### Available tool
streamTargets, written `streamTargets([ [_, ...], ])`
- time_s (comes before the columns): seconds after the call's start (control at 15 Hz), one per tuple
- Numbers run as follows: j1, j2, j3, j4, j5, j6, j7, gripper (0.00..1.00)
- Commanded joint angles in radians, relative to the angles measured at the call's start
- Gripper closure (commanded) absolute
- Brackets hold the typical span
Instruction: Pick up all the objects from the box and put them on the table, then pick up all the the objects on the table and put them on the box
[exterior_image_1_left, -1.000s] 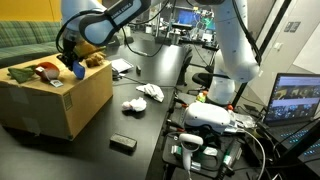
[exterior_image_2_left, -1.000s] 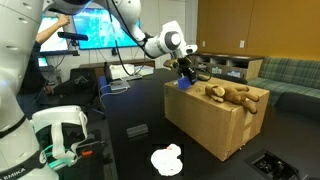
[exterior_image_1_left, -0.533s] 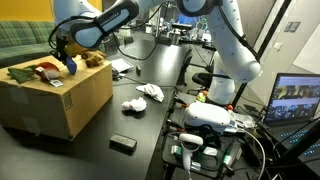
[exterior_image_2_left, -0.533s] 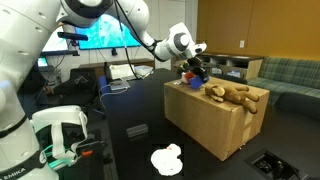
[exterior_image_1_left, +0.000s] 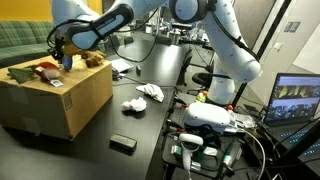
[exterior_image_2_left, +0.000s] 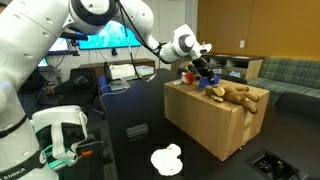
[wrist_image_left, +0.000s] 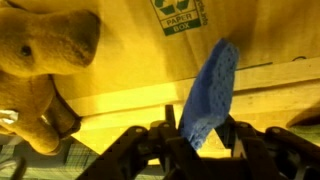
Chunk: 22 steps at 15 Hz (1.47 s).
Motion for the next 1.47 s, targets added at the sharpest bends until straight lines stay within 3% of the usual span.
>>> streamTargets([
  [0.0, 0.009, -0.011, -0.029, 0.023, -0.012, -0.002, 0.027, 0.23],
  [0.2, 0.016, -0.05, -0.048, -0.005, -0.025, 0.004, 0.047, 0.01],
  [0.27, 0.021, -0.064, -0.057, -0.016, -0.032, 0.008, 0.06, 0.0],
  [0.53, 0.044, -0.133, -0.071, -0.072, -0.066, 0.013, 0.107, 0.0],
  [0.87, 0.087, -0.23, -0.025, -0.197, -0.101, 0.035, 0.142, 0.0],
  [1.4, 0.106, -0.265, 0.117, -0.289, -0.076, 0.067, 0.103, 0.0],
])
